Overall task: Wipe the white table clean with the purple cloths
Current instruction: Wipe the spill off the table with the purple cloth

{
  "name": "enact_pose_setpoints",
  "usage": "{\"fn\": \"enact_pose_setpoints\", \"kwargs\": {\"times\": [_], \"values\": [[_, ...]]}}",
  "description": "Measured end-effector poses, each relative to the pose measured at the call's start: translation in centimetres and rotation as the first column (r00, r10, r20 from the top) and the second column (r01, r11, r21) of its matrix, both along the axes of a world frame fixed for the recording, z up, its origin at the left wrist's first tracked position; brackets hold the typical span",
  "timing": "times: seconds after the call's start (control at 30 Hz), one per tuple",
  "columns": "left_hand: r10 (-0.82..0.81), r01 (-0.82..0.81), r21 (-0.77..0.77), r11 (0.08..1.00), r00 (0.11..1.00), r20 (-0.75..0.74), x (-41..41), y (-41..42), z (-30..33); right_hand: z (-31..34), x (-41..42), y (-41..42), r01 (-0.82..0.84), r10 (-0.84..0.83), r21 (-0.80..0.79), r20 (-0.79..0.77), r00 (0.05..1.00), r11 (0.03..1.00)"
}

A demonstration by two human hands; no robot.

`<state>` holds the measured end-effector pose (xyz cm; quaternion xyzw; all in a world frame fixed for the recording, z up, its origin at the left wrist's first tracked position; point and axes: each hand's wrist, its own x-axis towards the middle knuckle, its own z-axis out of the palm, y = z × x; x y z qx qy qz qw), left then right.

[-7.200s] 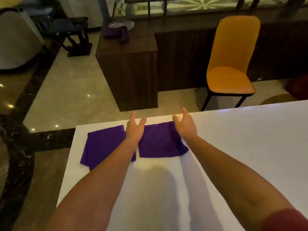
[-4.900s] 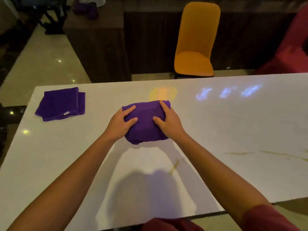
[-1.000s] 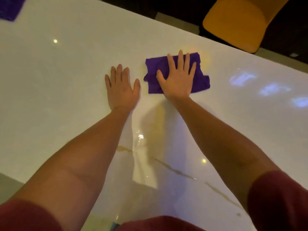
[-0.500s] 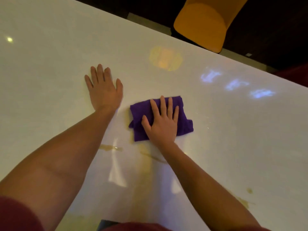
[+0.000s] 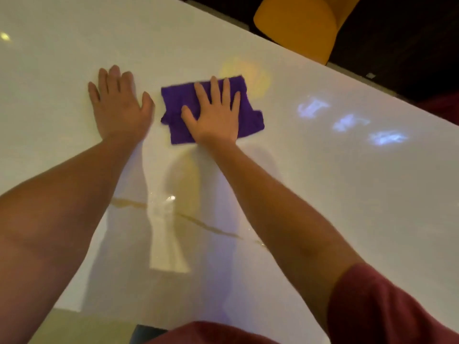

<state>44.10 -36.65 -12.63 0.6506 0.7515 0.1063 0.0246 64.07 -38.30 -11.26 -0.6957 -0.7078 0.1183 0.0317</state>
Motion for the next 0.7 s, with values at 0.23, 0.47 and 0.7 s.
{"fn": "enact_pose_setpoints", "kwargs": {"times": [0.23, 0.47, 0.7], "values": [[-0.051, 0.056, 0.098, 0.994, 0.998, -0.046, 2.0, -1.3, 1.4, 0.0, 6.8, -17.4, -0.063, 0.064, 0.018, -0.030, 0.998, 0.998], [-0.077, 0.085, -0.102, 0.991, 0.994, 0.080, 13.4, -5.2, 1.9, -0.1, 9.7, -9.0, 0.008, -0.007, 0.043, -0.029, 1.000, 0.999], [0.028, -0.031, -0.114, 0.993, 0.999, -0.024, 15.3, -6.2, 0.4, -0.6, 13.5, -2.8, 0.031, -0.031, 0.016, 0.000, 1.000, 0.999]]}}
